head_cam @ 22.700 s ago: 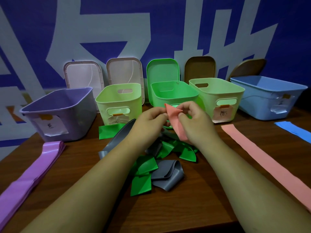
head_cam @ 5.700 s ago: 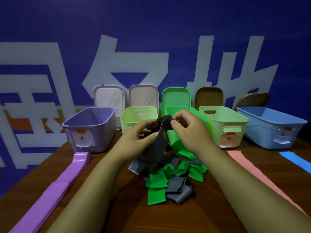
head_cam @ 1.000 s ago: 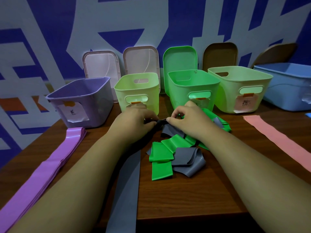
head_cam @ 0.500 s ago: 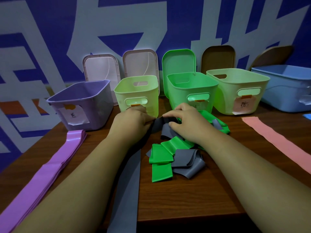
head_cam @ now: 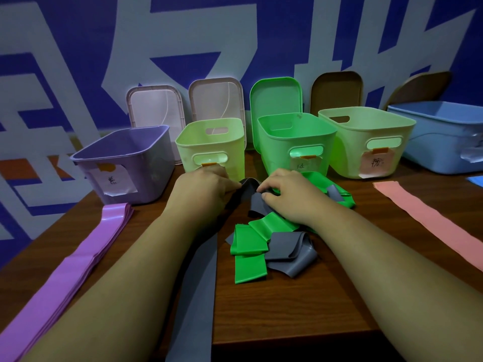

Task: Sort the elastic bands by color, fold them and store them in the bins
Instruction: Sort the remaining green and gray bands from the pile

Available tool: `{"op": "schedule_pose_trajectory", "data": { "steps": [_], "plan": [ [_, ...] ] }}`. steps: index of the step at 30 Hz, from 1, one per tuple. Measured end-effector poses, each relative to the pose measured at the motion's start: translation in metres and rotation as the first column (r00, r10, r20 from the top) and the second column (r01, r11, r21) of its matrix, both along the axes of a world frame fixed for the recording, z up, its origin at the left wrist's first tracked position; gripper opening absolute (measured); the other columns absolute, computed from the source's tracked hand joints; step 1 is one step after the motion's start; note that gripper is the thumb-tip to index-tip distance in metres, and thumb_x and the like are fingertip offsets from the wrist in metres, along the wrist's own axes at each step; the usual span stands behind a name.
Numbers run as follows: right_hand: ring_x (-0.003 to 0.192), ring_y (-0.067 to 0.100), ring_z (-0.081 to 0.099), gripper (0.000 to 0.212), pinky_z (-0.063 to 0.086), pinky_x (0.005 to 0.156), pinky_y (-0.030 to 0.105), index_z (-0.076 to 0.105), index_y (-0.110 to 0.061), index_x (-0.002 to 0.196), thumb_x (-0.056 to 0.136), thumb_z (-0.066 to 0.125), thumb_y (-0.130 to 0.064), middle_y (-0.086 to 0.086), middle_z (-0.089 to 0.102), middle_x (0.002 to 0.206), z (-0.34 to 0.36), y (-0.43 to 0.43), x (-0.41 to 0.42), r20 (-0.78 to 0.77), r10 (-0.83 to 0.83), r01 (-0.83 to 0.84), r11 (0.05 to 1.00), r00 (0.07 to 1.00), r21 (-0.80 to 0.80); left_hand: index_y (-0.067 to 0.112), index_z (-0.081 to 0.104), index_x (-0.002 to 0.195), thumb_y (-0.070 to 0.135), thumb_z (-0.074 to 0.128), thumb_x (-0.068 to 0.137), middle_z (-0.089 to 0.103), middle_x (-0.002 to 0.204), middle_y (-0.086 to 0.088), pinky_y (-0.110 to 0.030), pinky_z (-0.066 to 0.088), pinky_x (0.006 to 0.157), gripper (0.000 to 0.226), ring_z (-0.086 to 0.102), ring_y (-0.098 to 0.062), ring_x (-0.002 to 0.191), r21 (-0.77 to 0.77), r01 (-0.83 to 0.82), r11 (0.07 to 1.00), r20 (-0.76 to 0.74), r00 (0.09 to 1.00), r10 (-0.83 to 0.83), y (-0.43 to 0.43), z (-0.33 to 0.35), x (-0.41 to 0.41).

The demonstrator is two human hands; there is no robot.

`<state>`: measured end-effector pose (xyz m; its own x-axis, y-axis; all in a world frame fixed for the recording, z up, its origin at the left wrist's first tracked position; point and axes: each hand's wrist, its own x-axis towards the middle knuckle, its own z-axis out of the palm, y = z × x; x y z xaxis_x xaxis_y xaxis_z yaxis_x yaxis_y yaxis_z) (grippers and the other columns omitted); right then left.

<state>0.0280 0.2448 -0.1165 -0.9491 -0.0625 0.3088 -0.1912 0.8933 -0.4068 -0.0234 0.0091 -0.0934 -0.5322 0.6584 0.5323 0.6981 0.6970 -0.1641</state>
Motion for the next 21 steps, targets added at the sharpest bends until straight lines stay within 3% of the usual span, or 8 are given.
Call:
{"op": "schedule_pose_trajectory", "data": {
  "steps": [5, 8, 18, 21],
  "plan": [
    [0.121, 0.023, 0.05, 0.035, 0.046, 0.105, 0.044, 0.065, -0.046, 0.135, 0.102, 0.063, -0.035, -0.004, 0.053, 0.116, 0.004, -0.001, 0.003, -0.056, 0.01, -0.012, 0.999, 0.998, -0.036, 0.038, 0.079, 0.114, 0.036, 0.069, 0.097, 0.06, 0.109, 0.006, -0.039, 0.052, 0.074, 0.02, 0.055, -0.02, 0.102, 0.063, 0.036, 0.997, 0.041, 0.998, -0.039, 0.002, -0.002, 0.001],
    [0.113, 0.019, 0.047, 0.037, 0.045, 0.1, 0.04, 0.064, -0.053, 0.136, 0.103, 0.065, -0.036, -0.011, 0.046, 0.104, 0.004, -0.003, 0.003, -0.084, 0.026, -0.028, 0.999, 0.996, -0.024, 0.036, 0.078, 0.115, 0.032, 0.073, 0.095, 0.052, 0.11, 0.005, -0.04, 0.049, 0.083, 0.021, 0.049, -0.02, 0.104, 0.075, 0.05, 0.996, 0.105, 0.993, -0.058, 0.002, -0.004, -0.001],
    [0.105, 0.02, 0.042, 0.016, 0.046, 0.096, 0.043, 0.069, -0.046, 0.112, 0.097, 0.072, -0.045, -0.007, 0.039, 0.102, -0.001, -0.013, -0.003, -0.166, -0.022, 0.041, 0.993, 0.986, 0.108, 0.04, 0.076, 0.111, 0.039, 0.067, 0.096, 0.062, 0.118, 0.02, -0.044, 0.047, 0.095, 0.017, 0.05, -0.016, 0.11, 0.048, 0.172, 0.984, 0.167, 0.97, -0.178, 0.006, -0.003, 0.002],
    [0.105, 0.018, 0.042, 0.007, 0.046, 0.096, 0.043, 0.071, -0.043, 0.104, 0.098, 0.072, -0.045, -0.008, 0.041, 0.103, 0.0, -0.014, -0.002, -0.164, -0.033, 0.048, 0.995, 0.986, 0.085, 0.037, 0.073, 0.109, 0.047, 0.062, 0.097, 0.063, 0.11, 0.016, -0.045, 0.049, 0.095, 0.02, 0.053, -0.016, 0.107, 0.077, 0.142, 0.987, 0.214, 0.964, -0.155, 0.003, -0.006, -0.002]
  ]
}}
